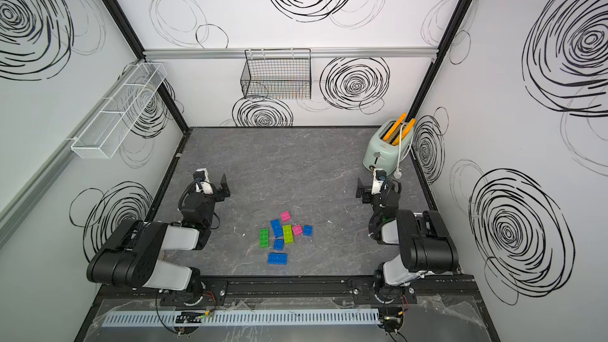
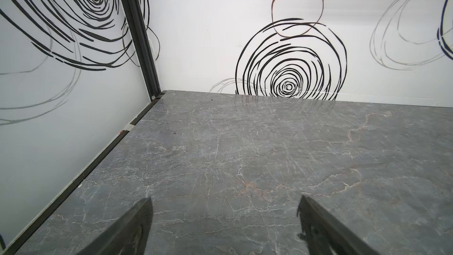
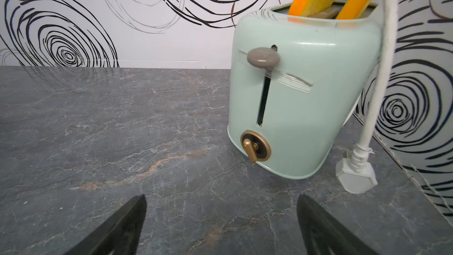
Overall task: Assemble a heart with lego
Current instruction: Adjust the lego brick at the center of the board.
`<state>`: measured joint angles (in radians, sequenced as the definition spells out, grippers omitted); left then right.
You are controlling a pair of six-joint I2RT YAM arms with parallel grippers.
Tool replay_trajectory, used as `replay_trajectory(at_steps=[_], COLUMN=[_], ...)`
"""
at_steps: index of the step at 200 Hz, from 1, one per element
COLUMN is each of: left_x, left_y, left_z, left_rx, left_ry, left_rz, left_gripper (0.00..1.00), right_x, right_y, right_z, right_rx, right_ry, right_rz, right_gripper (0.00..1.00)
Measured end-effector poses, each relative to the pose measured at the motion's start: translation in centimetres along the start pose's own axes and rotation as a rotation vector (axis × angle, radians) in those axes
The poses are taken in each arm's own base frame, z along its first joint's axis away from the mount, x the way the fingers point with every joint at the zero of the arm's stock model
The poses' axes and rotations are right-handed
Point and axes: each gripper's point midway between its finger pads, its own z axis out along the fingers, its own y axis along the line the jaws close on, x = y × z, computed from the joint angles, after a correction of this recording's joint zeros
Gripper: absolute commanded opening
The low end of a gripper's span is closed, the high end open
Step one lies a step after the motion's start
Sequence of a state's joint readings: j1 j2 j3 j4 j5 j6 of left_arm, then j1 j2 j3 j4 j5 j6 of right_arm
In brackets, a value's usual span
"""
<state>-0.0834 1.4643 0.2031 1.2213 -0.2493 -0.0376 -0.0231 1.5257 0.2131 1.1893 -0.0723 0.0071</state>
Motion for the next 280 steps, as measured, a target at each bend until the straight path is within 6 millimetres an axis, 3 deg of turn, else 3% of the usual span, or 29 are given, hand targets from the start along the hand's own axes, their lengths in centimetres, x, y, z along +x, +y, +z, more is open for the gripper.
replay_trajectory(at_steps=[133,148,179,195,212,256,280], left_x=[-0.2,-1.6,-7.3,-8.5,-8.2,-4.4,-2.4], left_y=[-0.1,-0.6,-1.1,-2.6,-4.9,-12.0,-13.9], left_z=[-0.2,0.1,0.2,-1.1,-2.7,-8.2,-11.3], left_rx=[-0.034,-0.074,-0.233,-0.262,-0.248,-0.091,-0.009], left_ry=[0.017,0.030,0.006,0.020,0.064,0.233,0.305], left_rz=[0.016,0.013,-0.067,-0.101,-0.105,-0.036,0.007], left_gripper=[0.97,0.97,0.97,0.97,0.97,0.97,0.97], right_x=[0.0,0.0,0.0,0.0,0.0,0.0,0.0], right_y=[0.0,0.0,0.0,0.0,0.0,0.0,0.0], right_z=[0.0,0.0,0.0,0.0,0.0,0.0,0.0], right_rx=[0.000,0.000,0.000,0.000,0.000,0.000,0.000], right_ry=[0.000,0.000,0.000,0.000,0.000,0.000,0.000], right_rz=[0.000,0.000,0.000,0.000,0.000,0.000,0.000], right_gripper=[0.99,0.99,0.99,0.99,0.99,0.99,0.99])
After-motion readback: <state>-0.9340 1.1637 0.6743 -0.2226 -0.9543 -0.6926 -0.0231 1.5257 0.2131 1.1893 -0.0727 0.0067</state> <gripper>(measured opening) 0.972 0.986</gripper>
